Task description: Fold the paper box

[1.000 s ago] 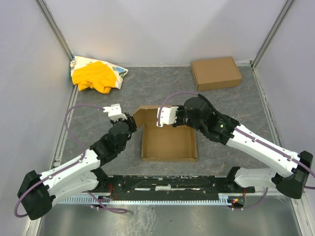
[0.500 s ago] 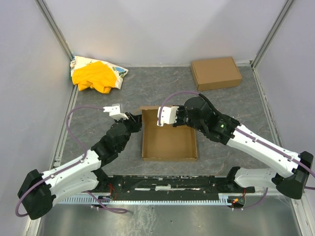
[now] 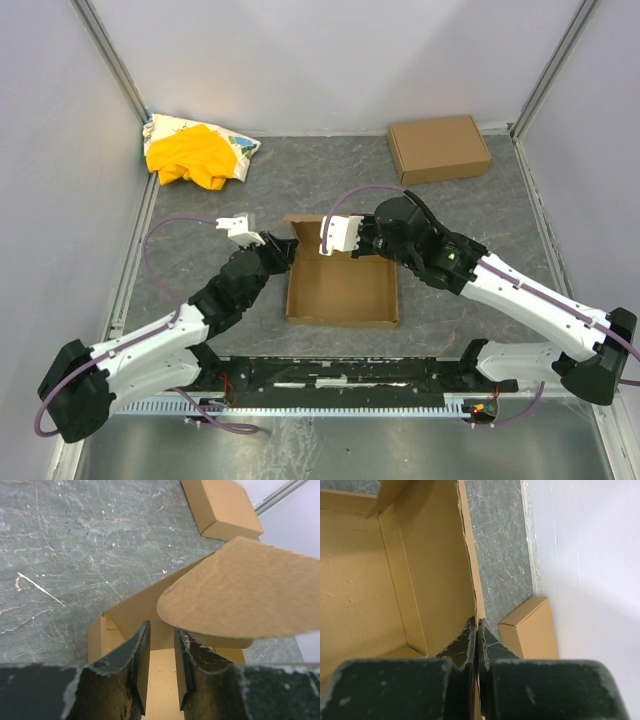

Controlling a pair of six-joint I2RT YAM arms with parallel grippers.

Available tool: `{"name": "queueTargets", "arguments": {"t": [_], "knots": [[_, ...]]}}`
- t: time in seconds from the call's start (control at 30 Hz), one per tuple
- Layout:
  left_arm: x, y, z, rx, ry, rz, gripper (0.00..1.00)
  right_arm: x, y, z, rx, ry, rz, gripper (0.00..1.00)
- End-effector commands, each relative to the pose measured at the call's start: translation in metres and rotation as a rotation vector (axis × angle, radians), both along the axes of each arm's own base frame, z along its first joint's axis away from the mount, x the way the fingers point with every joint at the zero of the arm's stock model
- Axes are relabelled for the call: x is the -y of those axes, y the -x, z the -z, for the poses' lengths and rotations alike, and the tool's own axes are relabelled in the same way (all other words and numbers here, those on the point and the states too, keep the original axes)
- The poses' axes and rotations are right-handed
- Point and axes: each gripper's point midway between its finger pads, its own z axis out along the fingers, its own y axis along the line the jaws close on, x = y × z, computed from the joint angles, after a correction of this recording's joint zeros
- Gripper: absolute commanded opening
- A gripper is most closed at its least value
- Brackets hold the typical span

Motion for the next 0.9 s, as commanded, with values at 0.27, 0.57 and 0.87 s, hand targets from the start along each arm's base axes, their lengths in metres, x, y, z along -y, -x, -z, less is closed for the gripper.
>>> {"name": "queueTargets", "arguments": {"t": [0.27, 0.57, 0.87], "knots": [[-0.052, 0.029, -0.088, 0.179, -0.040, -0.042, 0.44, -0.007, 0.002, -0.015, -0.009, -0.077, 0.006, 0.02], [-0.053, 0.050, -0.162, 0.490, -0.327, 0.138, 0.62, -0.014, 0.001, -0.023, -0.090, -0.094, 0.046, 0.02], [-0.020, 0.040, -0.129, 0.418, -0.539, 0.332, 0.64, -0.011, 0.001, -0.023, -0.090, -0.087, 0.053, 0.02]]}}
